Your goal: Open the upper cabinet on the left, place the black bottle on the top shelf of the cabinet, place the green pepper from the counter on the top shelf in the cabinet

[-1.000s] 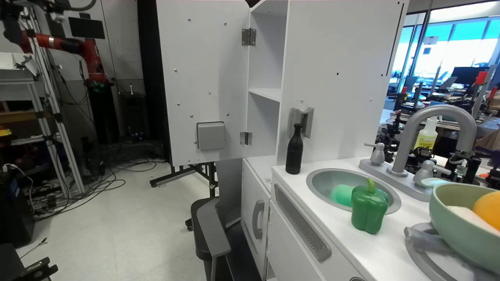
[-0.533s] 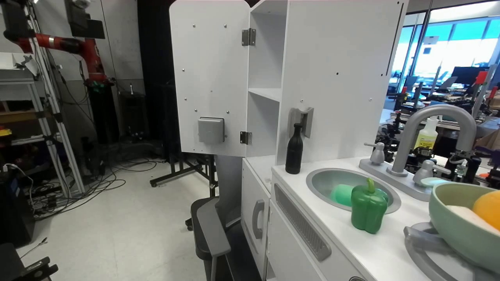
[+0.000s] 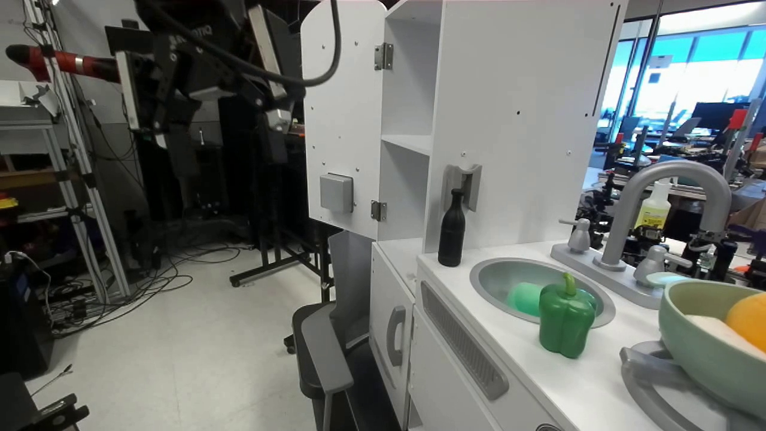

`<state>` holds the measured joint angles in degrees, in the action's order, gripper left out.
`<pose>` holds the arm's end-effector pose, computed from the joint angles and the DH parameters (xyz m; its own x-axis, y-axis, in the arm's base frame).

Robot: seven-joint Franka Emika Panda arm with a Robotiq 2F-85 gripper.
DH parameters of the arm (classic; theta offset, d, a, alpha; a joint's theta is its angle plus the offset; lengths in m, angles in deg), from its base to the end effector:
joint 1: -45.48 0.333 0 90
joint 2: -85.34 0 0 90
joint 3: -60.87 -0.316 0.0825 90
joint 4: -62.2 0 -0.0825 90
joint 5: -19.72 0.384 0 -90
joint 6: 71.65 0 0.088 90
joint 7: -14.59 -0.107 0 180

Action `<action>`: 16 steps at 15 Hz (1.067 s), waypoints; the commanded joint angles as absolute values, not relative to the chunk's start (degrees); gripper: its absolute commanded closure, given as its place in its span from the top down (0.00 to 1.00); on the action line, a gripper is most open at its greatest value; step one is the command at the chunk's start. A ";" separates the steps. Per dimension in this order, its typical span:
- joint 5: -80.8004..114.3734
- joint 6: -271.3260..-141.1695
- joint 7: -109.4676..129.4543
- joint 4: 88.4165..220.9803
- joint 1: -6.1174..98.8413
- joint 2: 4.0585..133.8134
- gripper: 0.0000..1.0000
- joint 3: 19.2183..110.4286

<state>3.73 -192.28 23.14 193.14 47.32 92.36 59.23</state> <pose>0.4906 0.0169 0.4006 0.9348 0.3385 -0.1079 0.3545 -0.9092 0.2183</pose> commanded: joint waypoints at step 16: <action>26.15 -236.52 71.92 185.38 32.02 69.08 1.00 59.81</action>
